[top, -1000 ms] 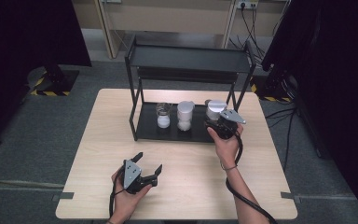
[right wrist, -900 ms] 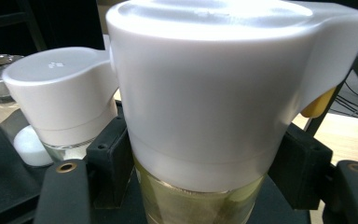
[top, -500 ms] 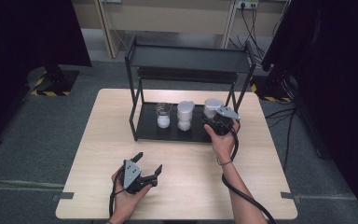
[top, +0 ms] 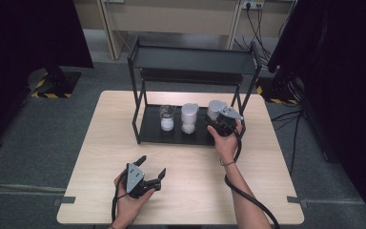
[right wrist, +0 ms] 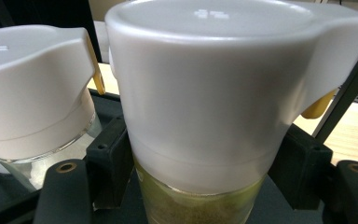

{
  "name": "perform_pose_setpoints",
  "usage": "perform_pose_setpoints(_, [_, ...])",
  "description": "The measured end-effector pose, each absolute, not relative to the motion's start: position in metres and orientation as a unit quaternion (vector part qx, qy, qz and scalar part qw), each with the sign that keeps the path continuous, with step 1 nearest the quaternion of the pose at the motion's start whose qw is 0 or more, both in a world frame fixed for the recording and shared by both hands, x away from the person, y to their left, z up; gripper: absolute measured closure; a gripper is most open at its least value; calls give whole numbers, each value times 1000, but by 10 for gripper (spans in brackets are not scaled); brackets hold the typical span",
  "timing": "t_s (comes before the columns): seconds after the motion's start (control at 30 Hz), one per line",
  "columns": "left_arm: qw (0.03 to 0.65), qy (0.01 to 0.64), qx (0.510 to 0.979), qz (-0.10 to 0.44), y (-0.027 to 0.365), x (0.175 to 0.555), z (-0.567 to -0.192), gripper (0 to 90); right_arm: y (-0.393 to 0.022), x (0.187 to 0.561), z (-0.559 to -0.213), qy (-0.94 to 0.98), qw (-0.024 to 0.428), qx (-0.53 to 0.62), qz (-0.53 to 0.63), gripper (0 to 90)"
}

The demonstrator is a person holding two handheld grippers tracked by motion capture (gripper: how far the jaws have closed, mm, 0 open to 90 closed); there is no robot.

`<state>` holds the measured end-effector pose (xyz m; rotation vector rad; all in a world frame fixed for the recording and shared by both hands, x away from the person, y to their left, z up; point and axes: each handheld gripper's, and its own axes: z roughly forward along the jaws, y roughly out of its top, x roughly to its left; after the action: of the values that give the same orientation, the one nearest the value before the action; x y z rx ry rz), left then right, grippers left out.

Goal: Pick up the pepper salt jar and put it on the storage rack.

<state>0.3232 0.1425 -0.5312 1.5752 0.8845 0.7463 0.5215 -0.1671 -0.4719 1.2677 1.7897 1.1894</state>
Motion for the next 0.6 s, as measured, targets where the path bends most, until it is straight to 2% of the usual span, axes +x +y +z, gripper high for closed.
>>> perform_pose_setpoints(0.6, [560, 375, 668, 317, 143, 323, -531, 117, -166, 528, -482, 683, 316, 488, 442, 307])
